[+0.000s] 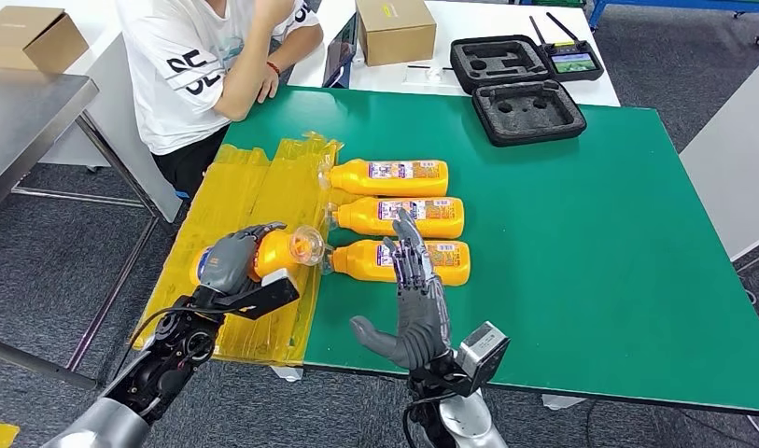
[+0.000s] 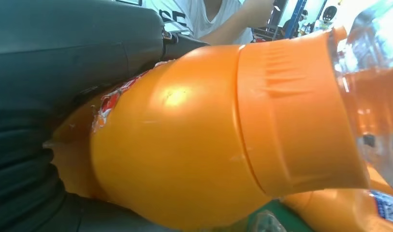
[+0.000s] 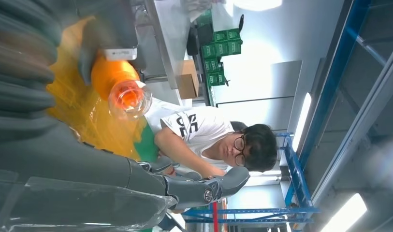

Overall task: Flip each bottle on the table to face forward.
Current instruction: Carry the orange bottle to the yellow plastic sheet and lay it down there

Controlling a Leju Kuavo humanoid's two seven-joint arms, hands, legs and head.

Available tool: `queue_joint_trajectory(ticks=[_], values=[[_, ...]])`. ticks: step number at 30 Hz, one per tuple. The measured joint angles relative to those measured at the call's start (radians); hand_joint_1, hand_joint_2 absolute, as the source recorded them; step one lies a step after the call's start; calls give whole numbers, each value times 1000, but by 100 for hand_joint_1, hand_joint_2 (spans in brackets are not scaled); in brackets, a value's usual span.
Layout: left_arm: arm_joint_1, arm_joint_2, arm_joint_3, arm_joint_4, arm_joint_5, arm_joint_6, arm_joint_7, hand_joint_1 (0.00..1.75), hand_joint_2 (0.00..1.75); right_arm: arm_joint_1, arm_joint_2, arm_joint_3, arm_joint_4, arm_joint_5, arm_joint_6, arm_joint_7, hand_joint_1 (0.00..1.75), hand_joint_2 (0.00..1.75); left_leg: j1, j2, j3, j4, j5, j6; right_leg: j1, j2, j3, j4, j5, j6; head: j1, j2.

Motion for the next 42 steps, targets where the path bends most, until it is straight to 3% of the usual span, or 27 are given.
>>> queue_joint_trajectory(ticks=[15, 29, 37, 42], values=[[-147, 47, -133, 162, -180, -128, 81, 175, 175, -57, 6, 0, 78, -57, 49, 20, 0, 175, 0, 0, 0, 0, 1, -1, 0, 0, 0, 0, 2, -2, 0, 0], [-148, 57, -203, 182, -388, -122, 263, 175, 175, -100, 6, 9, 134, -45, 59, 33, 0, 175, 0, 0, 0, 0, 1, -1, 0, 0, 0, 0, 2, -2, 0, 0], [-148, 47, -196, 212, -362, -195, 206, 175, 175, -116, 6, 18, 155, -43, 57, 39, 0, 175, 0, 0, 0, 0, 1, -1, 0, 0, 0, 0, 2, -2, 0, 0], [-181, 43, -192, 246, -309, -296, 125, 175, 175, -122, 6, 19, 168, -48, 54, 45, 0, 175, 0, 0, 0, 0, 1, -1, 0, 0, 1, 0, 2, -2, 0, 0]])
